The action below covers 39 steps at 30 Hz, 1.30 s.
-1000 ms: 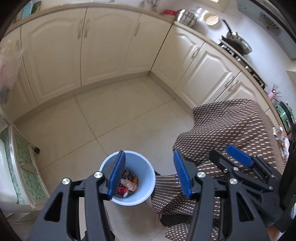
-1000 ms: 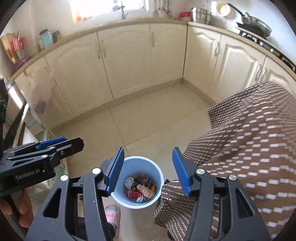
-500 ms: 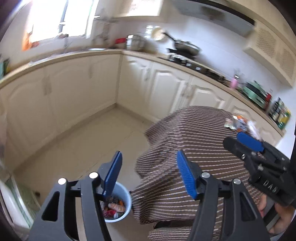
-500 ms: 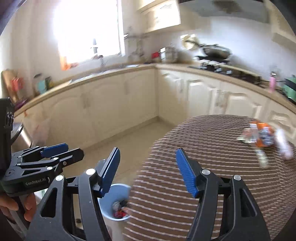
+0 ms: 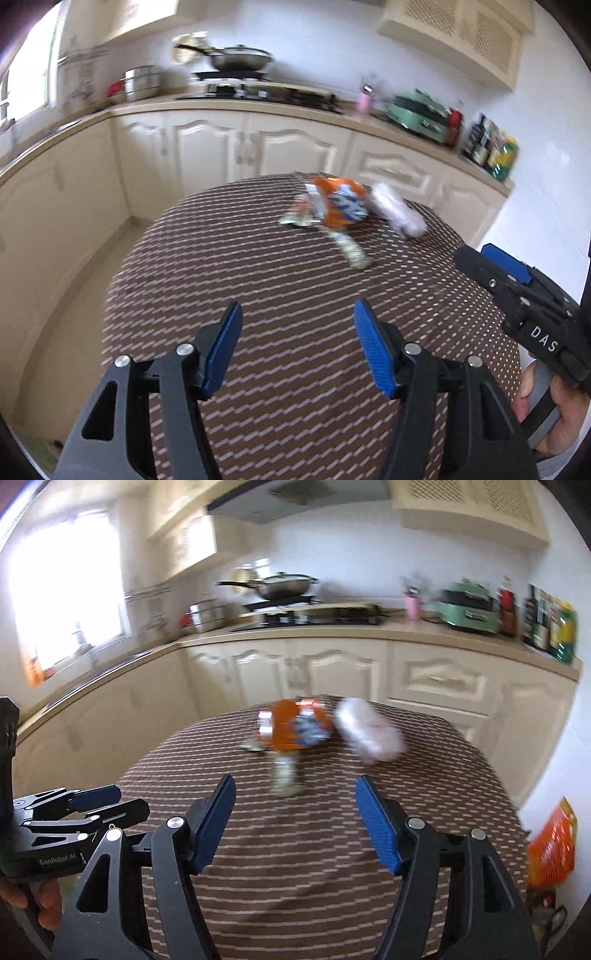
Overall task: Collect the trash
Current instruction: 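Swing both open tools back over the trash on the table, then grasp the clear plastic bag with the right tool while the left tool grasps the white-green wrapper strip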
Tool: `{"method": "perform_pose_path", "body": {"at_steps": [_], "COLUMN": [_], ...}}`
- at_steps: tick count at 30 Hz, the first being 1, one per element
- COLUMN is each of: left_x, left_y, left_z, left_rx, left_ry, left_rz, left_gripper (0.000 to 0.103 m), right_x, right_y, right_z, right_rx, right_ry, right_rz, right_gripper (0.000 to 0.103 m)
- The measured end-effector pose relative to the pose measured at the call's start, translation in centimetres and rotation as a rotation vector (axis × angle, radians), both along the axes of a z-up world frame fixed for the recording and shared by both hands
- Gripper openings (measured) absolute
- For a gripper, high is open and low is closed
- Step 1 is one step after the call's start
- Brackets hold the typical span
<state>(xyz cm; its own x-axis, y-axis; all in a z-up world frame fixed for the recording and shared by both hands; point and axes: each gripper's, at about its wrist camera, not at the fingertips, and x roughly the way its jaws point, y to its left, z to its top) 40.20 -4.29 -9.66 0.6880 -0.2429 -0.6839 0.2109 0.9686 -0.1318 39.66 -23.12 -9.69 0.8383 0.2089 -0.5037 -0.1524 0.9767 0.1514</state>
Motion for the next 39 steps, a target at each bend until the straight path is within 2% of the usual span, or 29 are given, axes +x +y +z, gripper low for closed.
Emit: {"method": "perform_pose_path", "body": {"at_steps": [3, 10, 16, 21, 23, 25, 27, 29, 32, 33, 35, 38, 39], "left_x": [2.5, 8.8, 12.8, 15.4, 16.2, 16.5, 16.9, 17.0, 16.8, 16.6, 16.2, 15.2, 14.9], "left_y": [-3.3, -7.4, -10.1, -10.6, -10.2, -9.6, -8.7, -7.9, -6.8, -6.2, -5.4, -4.4, -4.1], "left_z": [-0.7, -3.2, -5.0, -6.2, -6.8, -6.9, -7.0, -7.0, -6.9, -6.9, -6.8, -6.6, -6.5], "left_rx": [-0.005, -0.001, 0.103, 0.118, 0.108, 0.103, 0.069, 0.032, 0.029, 0.023, 0.015, 0.007, 0.004], "left_ry": [0.038, 0.105, 0.106, 0.14, 0.158, 0.143, 0.15, 0.158, 0.146, 0.144, 0.143, 0.135, 0.132], "left_rz": [-0.032, -0.016, 0.012, -0.001, -0.004, 0.007, 0.01, 0.017, 0.048, 0.057, 0.065, 0.076, 0.077], "left_gripper": [0.062, 0.062, 0.062, 0.061, 0.048, 0.029, 0.017, 0.012, 0.009, 0.008, 0.008, 0.008, 0.007], "right_x": [1.3, 4.6, 7.7, 10.6, 11.6, 12.6, 13.7, 14.7, 16.1, 16.6, 16.8, 16.7, 16.4], "right_y": [-2.7, -5.5, -5.8, -5.2, -5.0, -4.7, -4.4, -4.0, -3.4, -3.3, -3.4, -3.3, -3.4], "right_z": [-1.1, -2.8, -3.3, -4.1, -4.3, -4.4, -4.8, -5.1, -5.9, -6.2, -6.2, -6.2, -6.1], "right_rx": [-0.005, -0.042, -0.085, -0.13, -0.141, -0.157, -0.175, -0.184, -0.196, -0.193, -0.187, -0.197, -0.196], "right_ry": [0.034, 0.075, 0.087, 0.113, 0.124, 0.131, 0.143, 0.158, 0.187, 0.207, 0.212, 0.216, 0.208], "right_rz": [-0.05, -0.077, -0.06, -0.038, -0.024, -0.014, -0.015, -0.011, -0.001, 0.006, 0.005, 0.004, 0.0], "right_gripper": [0.066, 0.068, 0.072, 0.073, 0.073, 0.074, 0.074, 0.074, 0.074, 0.072, 0.052, 0.038, 0.037]}}
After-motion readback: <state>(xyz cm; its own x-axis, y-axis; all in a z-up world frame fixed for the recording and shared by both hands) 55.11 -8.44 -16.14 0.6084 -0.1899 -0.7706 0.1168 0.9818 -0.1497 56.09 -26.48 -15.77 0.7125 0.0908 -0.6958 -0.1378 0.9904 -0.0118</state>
